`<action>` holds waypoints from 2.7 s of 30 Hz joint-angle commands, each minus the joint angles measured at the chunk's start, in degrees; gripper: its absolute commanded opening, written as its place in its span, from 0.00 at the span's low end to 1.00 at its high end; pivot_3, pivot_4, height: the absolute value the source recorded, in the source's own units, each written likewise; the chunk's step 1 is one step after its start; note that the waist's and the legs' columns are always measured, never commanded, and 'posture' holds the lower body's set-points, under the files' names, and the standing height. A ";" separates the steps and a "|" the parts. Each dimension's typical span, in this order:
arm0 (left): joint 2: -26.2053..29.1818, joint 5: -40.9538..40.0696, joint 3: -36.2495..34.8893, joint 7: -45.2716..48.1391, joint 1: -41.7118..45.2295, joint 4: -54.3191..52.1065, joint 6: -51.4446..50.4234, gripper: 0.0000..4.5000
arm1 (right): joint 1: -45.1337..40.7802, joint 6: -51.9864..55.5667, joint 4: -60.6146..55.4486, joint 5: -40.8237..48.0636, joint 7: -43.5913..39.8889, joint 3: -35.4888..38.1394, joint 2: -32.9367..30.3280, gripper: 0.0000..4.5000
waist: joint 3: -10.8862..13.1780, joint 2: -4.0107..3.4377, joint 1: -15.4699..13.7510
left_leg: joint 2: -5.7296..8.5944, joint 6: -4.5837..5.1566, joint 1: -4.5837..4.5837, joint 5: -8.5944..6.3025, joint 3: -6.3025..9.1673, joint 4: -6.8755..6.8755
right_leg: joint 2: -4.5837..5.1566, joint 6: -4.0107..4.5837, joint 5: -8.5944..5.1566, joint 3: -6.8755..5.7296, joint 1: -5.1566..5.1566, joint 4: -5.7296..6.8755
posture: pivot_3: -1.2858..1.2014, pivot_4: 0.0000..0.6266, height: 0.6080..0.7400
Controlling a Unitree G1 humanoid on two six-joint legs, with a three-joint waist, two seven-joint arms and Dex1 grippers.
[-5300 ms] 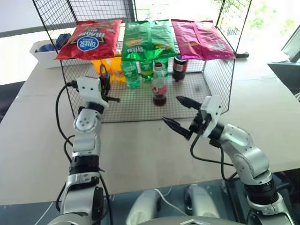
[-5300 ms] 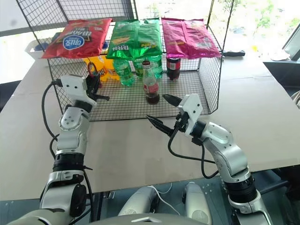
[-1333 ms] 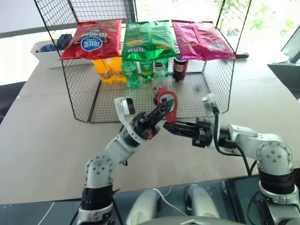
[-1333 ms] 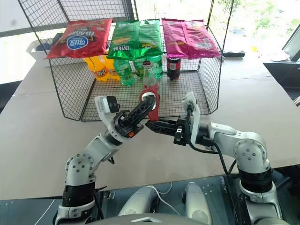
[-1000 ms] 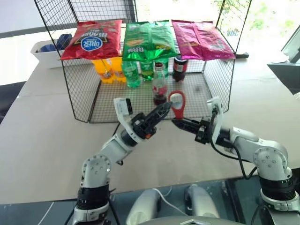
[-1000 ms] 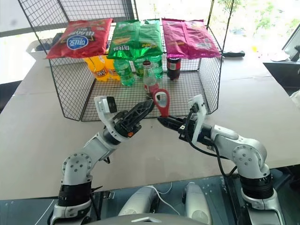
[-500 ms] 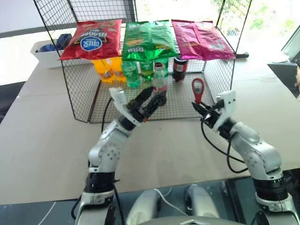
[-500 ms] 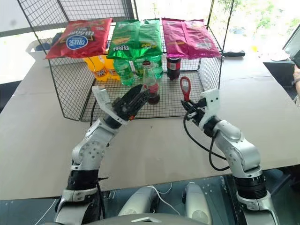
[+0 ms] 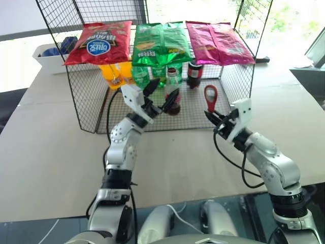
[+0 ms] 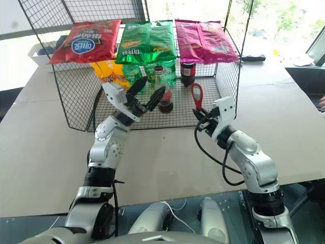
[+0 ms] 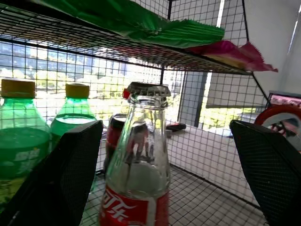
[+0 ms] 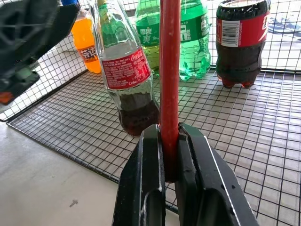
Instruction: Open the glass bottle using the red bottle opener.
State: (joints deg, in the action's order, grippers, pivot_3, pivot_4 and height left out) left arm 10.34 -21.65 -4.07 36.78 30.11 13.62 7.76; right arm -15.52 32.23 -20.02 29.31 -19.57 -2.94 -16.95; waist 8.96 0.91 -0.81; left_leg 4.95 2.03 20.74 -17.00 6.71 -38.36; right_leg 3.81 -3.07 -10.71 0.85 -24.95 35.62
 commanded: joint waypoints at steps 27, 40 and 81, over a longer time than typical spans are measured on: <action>-2.12 10.88 -0.55 -2.25 16.71 34.56 17.67 0.58 | -1.66 -0.40 -3.18 -0.40 0.76 2.87 1.47 0.00 | 0.00 0.01 0.23 | 0.03 0.02 0.16 -0.01 -0.02 0.00 | 0.01 -0.01 0.01 0.03 -0.19 0.10 | 0.52 0.24 0.96; 2.47 3.99 7.21 7.45 -2.77 -8.93 -7.52 0.58 | -3.88 -11.73 -0.86 -11.23 0.57 1.94 -0.86 0.00 | 0.00 0.01 1.42 | 0.03 0.02 0.27 -0.01 -0.04 0.02 | 0.05 -0.01 0.01 0.08 -0.34 0.15 | 0.52 0.24 0.96; 5.55 1.10 10.76 8.14 -16.15 -24.90 -9.14 0.50 | -1.77 -17.93 0.63 -18.31 -5.16 -1.42 -1.22 0.00 | -0.02 0.00 1.34 | 0.01 0.02 0.11 -0.01 -0.17 0.01 | 0.03 0.00 0.01 0.19 -0.26 0.21 | 0.52 0.24 0.96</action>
State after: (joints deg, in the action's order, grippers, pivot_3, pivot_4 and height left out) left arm 15.82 -21.32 6.67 44.82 14.84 -12.12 -2.32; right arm -17.14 15.88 -16.85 11.47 -24.04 -3.83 -17.75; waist 8.94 0.90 0.52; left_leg 4.96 2.05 20.83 -17.01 6.54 -38.36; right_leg 3.83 -3.07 -10.71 1.04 -25.20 35.83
